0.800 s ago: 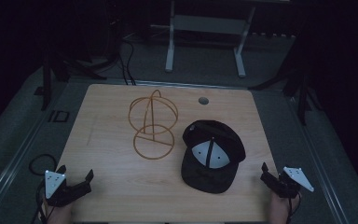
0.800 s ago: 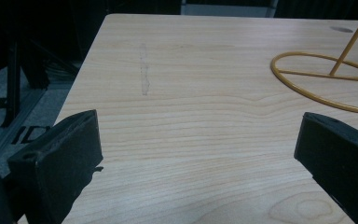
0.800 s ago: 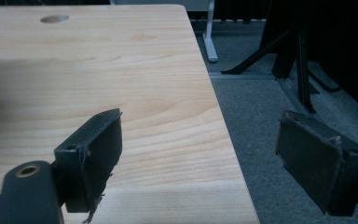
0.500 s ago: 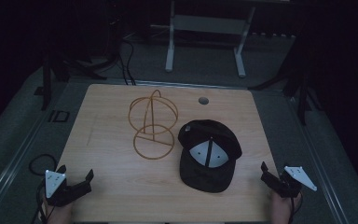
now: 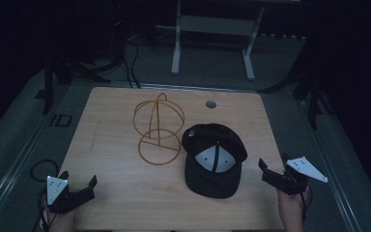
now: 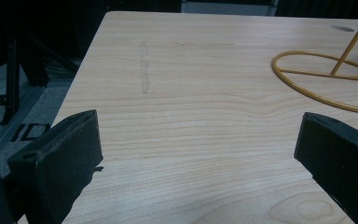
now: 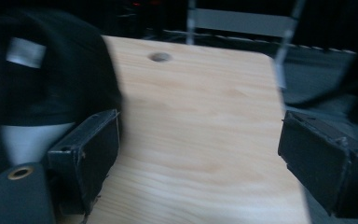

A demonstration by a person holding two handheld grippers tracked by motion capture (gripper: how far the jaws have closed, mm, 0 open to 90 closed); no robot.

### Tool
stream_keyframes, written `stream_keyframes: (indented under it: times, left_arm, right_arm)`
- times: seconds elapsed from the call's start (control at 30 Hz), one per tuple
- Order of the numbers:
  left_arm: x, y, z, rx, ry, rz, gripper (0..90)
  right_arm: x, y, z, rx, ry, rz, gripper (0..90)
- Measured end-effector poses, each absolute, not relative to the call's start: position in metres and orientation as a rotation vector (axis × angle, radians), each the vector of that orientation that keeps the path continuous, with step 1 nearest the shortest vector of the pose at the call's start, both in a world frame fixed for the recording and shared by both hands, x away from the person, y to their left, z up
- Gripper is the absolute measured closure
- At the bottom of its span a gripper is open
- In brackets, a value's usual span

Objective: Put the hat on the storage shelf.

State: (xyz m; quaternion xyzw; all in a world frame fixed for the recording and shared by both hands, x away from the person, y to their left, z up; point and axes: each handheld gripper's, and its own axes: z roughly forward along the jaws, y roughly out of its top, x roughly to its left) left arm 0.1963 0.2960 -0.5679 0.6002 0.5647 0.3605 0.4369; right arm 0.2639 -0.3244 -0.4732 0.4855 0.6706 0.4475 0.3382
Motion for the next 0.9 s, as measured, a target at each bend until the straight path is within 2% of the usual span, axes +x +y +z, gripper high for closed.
stream_keyframes:
  times: [0.1,0.3,0.4,0.47,0.5,0.53,0.57,0.6,0.63,0.77,0.83,0.9]
  left_arm:
    - [0.196,0.296,-0.568,1.494,1.405,0.893,1.1]
    - [0.197,0.296,-0.568,1.5,1.41,0.892,1.1]
    - [0.198,0.295,-0.568,1.507,1.413,0.896,1.1]
    - [0.198,0.295,-0.568,1.505,1.411,0.892,1.1]
    - [0.198,0.295,-0.568,1.503,1.41,0.892,1.1]
    - [0.197,0.296,-0.568,1.503,1.409,0.89,1.1]
    - [0.197,0.296,-0.568,1.5,1.408,0.888,1.2]
    - [0.197,0.296,-0.568,1.498,1.41,0.887,1.1]
    - [0.197,0.296,-0.568,1.498,1.411,0.884,1.1]
    - [0.198,0.295,-0.568,1.507,1.413,0.888,1.1]
    - [0.198,0.294,-0.568,1.512,1.411,0.891,1.1]
    - [0.197,0.295,-0.568,1.509,1.411,0.89,1.1]
  right_arm:
    - [0.274,-0.304,-0.46,1.215,1.827,1.244,11.0]
    - [0.296,-0.277,-0.464,1.168,1.919,1.185,11.0]
    - [0.314,-0.266,-0.47,1.186,1.981,1.14,15.6]
    - [0.325,-0.26,-0.473,1.208,1.999,1.097,27.3]
    - [0.329,-0.257,-0.474,1.221,1.995,1.082,34.8]
    - [0.333,-0.255,-0.475,1.228,2.003,1.076,47.3]
    - [0.336,-0.253,-0.475,1.234,2.025,1.063,54.7]
    - [0.339,-0.25,-0.476,1.235,2.023,1.036,57.0]
    - [0.34,-0.246,-0.477,1.231,2.025,1.011,66.4]
    - [0.344,-0.235,-0.479,1.215,2.057,0.908,75.7]
    - [0.346,-0.232,-0.479,1.222,2.053,0.883,84.4]
    - [0.347,-0.231,-0.477,1.248,2.046,0.896,87.6]
